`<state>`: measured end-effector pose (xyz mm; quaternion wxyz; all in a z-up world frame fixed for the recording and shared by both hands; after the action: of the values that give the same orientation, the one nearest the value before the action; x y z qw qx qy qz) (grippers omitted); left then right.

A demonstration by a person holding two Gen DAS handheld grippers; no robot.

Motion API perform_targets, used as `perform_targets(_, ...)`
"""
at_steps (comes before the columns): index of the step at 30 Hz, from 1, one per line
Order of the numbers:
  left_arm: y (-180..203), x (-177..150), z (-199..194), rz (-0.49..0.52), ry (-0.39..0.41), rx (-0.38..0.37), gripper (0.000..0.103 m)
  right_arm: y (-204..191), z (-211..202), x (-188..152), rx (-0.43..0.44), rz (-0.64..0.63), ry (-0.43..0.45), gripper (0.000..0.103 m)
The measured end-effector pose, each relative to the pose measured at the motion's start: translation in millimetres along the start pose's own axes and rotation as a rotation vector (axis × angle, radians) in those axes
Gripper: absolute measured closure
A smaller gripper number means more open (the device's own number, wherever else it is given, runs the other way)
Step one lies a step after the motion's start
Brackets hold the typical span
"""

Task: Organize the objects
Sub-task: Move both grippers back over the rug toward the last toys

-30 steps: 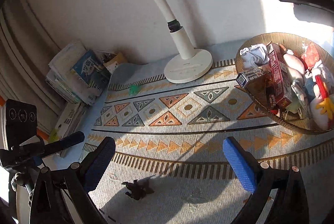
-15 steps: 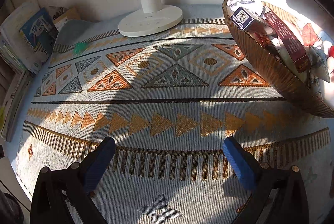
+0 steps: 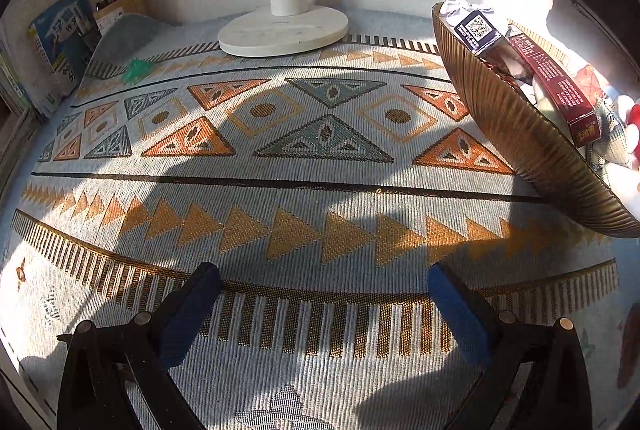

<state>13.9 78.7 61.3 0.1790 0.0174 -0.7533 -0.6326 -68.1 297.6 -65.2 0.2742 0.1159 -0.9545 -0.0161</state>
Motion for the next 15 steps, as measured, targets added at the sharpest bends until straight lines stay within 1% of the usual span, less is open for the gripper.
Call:
perform_targets(1,-10,4,-2,0.004,0.031,0.072,0.003,0,0,0,-0.001,-0.001,0.002,0.000)
perform_targets(4,-57,18,-9,-0.021,0.140,0.358,0.002,-1,0,1,0.000,-0.005,0.006,0.000)
perform_targets(6,-91,25,-17,-0.050,0.179,0.537,0.002,-1,0,1,-0.001,-0.005,0.005,0.000)
perform_targets(8,-118,31,-27,-0.069,0.223,0.698,0.002,-1,-1,1,-0.002,-0.004,0.006,0.000)
perform_targets(9,-124,34,-32,-0.060,0.257,0.755,0.003,-1,0,1,-0.004,-0.002,0.008,0.000)
perform_targets(10,-123,37,-34,-0.030,0.281,0.794,0.003,-1,0,1,-0.006,0.000,0.011,0.000)
perform_targets(11,-126,40,-38,-0.013,0.306,0.873,0.003,-2,0,2,-0.010,0.003,0.013,0.000)
perform_targets(13,-137,47,-49,0.041,0.349,1.079,0.003,-2,-1,1,-0.013,0.008,0.020,0.000)
perform_targets(14,-143,50,-52,0.085,0.352,1.179,0.003,-2,-1,1,-0.015,0.011,0.023,0.000)
perform_targets(15,-151,51,-55,0.126,0.341,1.258,0.003,-2,-1,1,-0.018,0.013,0.025,0.000)
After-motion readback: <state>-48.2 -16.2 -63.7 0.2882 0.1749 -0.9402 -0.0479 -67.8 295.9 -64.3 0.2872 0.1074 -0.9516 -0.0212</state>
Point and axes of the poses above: each gripper's, at about its wrist camera, not at the fingertips, and z roughly the way its jaws point, y to its right, x to its top, the point moved 9 cm from there along z, roughly the way its jaws point, and after that the axes turned 10 degrees about -z, right-handed, at the moved point
